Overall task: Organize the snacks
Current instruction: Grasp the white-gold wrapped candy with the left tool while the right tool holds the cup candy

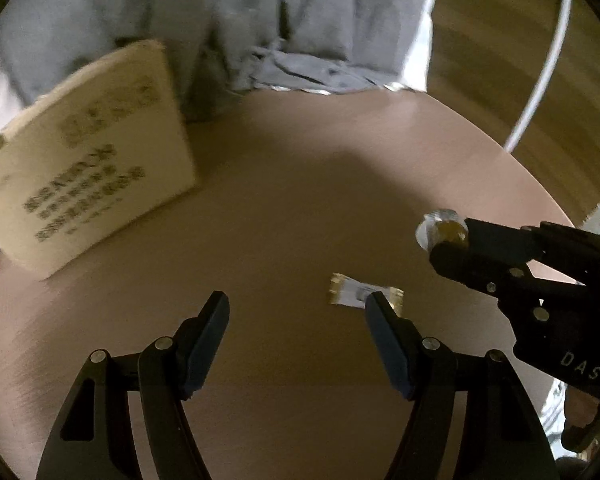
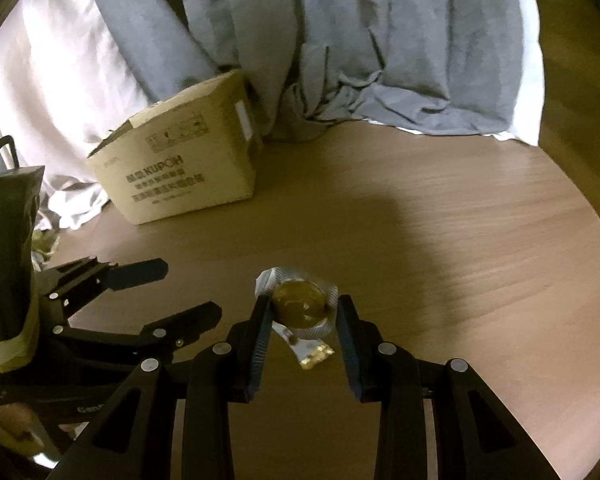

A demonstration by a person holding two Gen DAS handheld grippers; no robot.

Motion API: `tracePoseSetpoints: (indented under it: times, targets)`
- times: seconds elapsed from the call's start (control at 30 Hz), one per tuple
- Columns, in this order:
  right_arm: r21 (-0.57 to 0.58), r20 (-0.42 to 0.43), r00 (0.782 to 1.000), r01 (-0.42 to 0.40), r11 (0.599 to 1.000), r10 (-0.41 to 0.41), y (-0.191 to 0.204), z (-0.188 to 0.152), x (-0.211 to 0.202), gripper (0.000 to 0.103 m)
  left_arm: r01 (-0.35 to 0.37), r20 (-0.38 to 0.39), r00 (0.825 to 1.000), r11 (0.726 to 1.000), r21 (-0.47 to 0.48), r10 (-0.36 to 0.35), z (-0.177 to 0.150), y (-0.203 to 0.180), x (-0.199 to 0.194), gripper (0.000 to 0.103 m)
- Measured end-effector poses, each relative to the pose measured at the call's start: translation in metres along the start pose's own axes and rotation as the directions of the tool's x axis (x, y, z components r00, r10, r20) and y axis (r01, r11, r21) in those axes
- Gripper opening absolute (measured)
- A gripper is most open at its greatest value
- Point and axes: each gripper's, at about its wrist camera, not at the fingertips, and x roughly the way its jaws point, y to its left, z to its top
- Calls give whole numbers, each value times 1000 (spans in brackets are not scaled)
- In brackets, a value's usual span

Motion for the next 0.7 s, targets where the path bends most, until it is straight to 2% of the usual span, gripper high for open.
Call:
tracePoseSetpoints:
  times: [0.17, 0.3, 0.4, 0.47, 0.6, 0.7]
  targets:
    - [42, -1, 998, 59, 997, -59, -14, -14, -7, 34, 78, -70, 994, 997, -11, -79, 0, -17, 21, 70]
    - [74, 1, 992, 125, 989, -126, -24, -26, -11, 34, 82, -86, 992, 990, -117, -92, 4, -23, 33, 70]
    - [103, 4, 988, 155, 982, -157, -33, -34, -12, 34, 22, -70, 997, 981, -195, -36, 9, -30, 37, 69]
    - [125, 5, 987, 159, 979, -161, -40, -37, -12, 34, -15, -71, 997, 972, -235, -2, 11, -36, 42, 64]
    - [149, 17, 987, 158, 976, -162, -49, -38, -12, 34, -69, -100, 994, 944, -323, 39, 11, -41, 56, 54]
    - [144, 20, 985, 168, 975, -172, -53, -36, -11, 34, -102, -129, 990, 927, -360, 59, 10, -45, 65, 51]
